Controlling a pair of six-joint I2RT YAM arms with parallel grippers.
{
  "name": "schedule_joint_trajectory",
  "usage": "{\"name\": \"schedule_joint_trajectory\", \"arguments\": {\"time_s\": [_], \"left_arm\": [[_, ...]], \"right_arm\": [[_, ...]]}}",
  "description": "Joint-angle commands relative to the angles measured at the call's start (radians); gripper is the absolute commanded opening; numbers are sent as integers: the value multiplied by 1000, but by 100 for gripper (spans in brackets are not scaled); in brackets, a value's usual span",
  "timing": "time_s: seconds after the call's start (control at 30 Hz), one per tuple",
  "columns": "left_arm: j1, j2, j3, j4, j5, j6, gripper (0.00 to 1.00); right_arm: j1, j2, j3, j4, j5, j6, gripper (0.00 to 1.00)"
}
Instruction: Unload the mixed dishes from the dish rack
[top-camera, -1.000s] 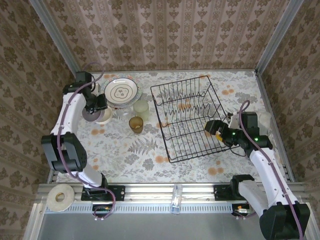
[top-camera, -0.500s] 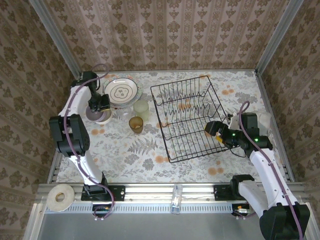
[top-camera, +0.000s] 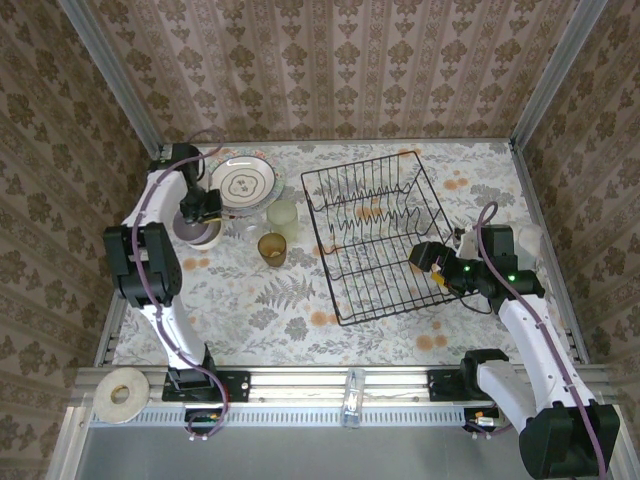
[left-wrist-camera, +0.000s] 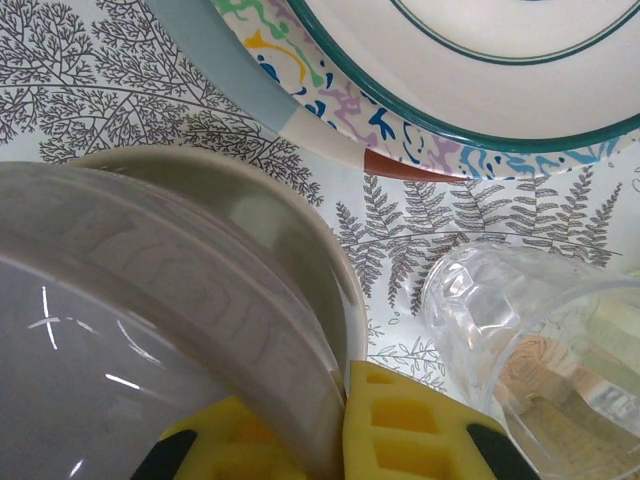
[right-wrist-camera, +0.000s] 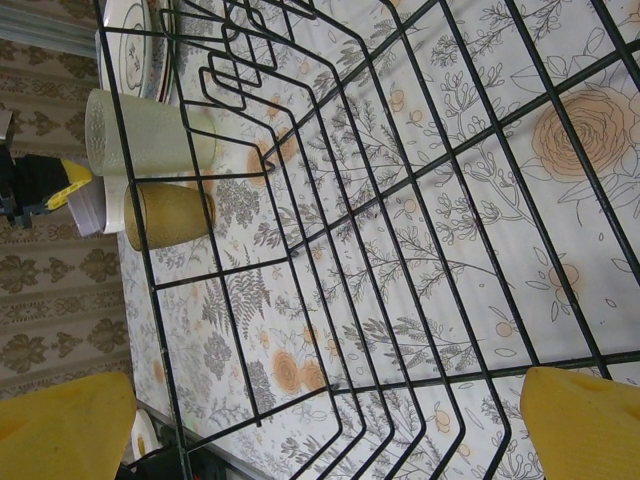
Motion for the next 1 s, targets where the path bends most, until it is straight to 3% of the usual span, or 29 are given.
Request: {"name": "schedule_joint_trajectory", "arguments": {"time_s": [0.0,0.3,0.47,0.57,0.63,0.67,0.7,0.97], "left_arm": [[-13,22,41,-5,-49,14,2],[-24,2,50,-8,-71,11,23],[-33,-44,61,-16,-86,16,40],[-44,-87,72,-24,-102,21,55],[-49,-125,73,-25,-110,24,70],[-52,-149,70,-24,-114,27,80],[-56,-170,59,-16,-118,29,98],[-58,-426,-117,116,-7,-19,100]], "right_arm": [[4,1,-17,1,-14,1,100],[4,7,-13,2,-13,-1,100],[4,13,-17,12,-13,4,100],[4,18,-14,14,-11,5,100],[4,20,-10,13,-11,4,100],[4,20,-7,13,-9,2,100],[4,21,-4,10,-6,1,100],[4,29,1,3,26,-5,100]]}}
